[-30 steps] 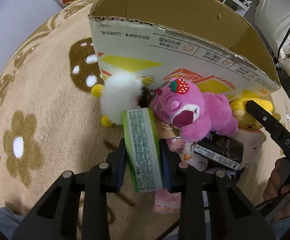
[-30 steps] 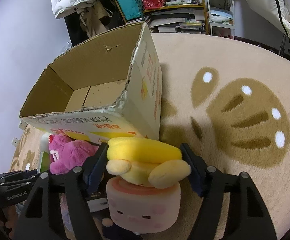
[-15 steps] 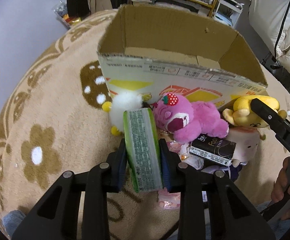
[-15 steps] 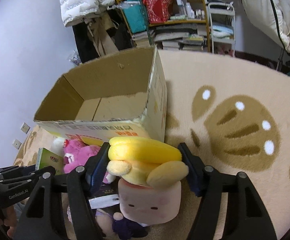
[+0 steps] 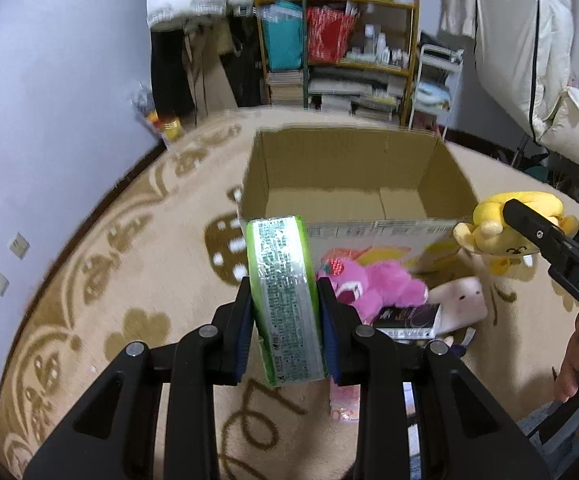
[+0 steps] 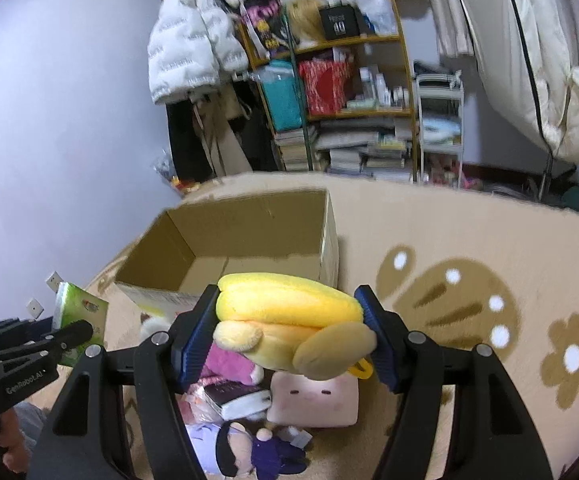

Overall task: Organize soft objects
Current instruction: 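Lift the tissue pack with the left tool while the right tool carries the yellow plush over the box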

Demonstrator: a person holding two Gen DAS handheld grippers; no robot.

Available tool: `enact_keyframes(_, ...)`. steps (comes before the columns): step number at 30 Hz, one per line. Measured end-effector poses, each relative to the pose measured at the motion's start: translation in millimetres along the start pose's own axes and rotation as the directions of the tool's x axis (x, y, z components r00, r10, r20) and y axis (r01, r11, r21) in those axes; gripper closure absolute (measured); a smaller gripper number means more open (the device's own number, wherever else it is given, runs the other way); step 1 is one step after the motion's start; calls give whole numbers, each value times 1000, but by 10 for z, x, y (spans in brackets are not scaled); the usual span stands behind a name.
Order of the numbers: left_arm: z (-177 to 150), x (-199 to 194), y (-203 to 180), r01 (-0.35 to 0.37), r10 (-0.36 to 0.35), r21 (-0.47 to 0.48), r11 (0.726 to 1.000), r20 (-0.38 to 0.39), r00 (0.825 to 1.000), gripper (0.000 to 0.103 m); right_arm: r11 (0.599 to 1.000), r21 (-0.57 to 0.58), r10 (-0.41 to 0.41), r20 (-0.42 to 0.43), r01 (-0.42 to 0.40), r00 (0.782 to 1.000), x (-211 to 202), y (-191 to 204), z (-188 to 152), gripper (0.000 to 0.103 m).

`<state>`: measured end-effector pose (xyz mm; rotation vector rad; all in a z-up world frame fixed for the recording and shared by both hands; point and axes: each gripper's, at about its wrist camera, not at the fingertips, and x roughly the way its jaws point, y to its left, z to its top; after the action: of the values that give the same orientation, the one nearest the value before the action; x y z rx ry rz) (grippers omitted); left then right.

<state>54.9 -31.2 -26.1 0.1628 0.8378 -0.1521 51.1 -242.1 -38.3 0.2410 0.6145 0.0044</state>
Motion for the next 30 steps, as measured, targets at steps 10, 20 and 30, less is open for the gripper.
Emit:
enact_keyframes(10, 309, -671, 92, -32, 30, 3, 999, 185, 982, 75, 998, -67, 17, 130, -9, 991, -377, 256, 239, 32)
enact_keyframes(20, 739, -806, 137, -20, 28, -33, 999, 270, 962, 75, 993, -116, 30, 164, -11, 986, -336, 435, 412, 32)
enact_keyframes(30, 873, -463, 97, 0, 4, -15, 1000, 280, 960, 75, 990, -143, 35, 174, -10, 984, -93, 444, 592, 32)
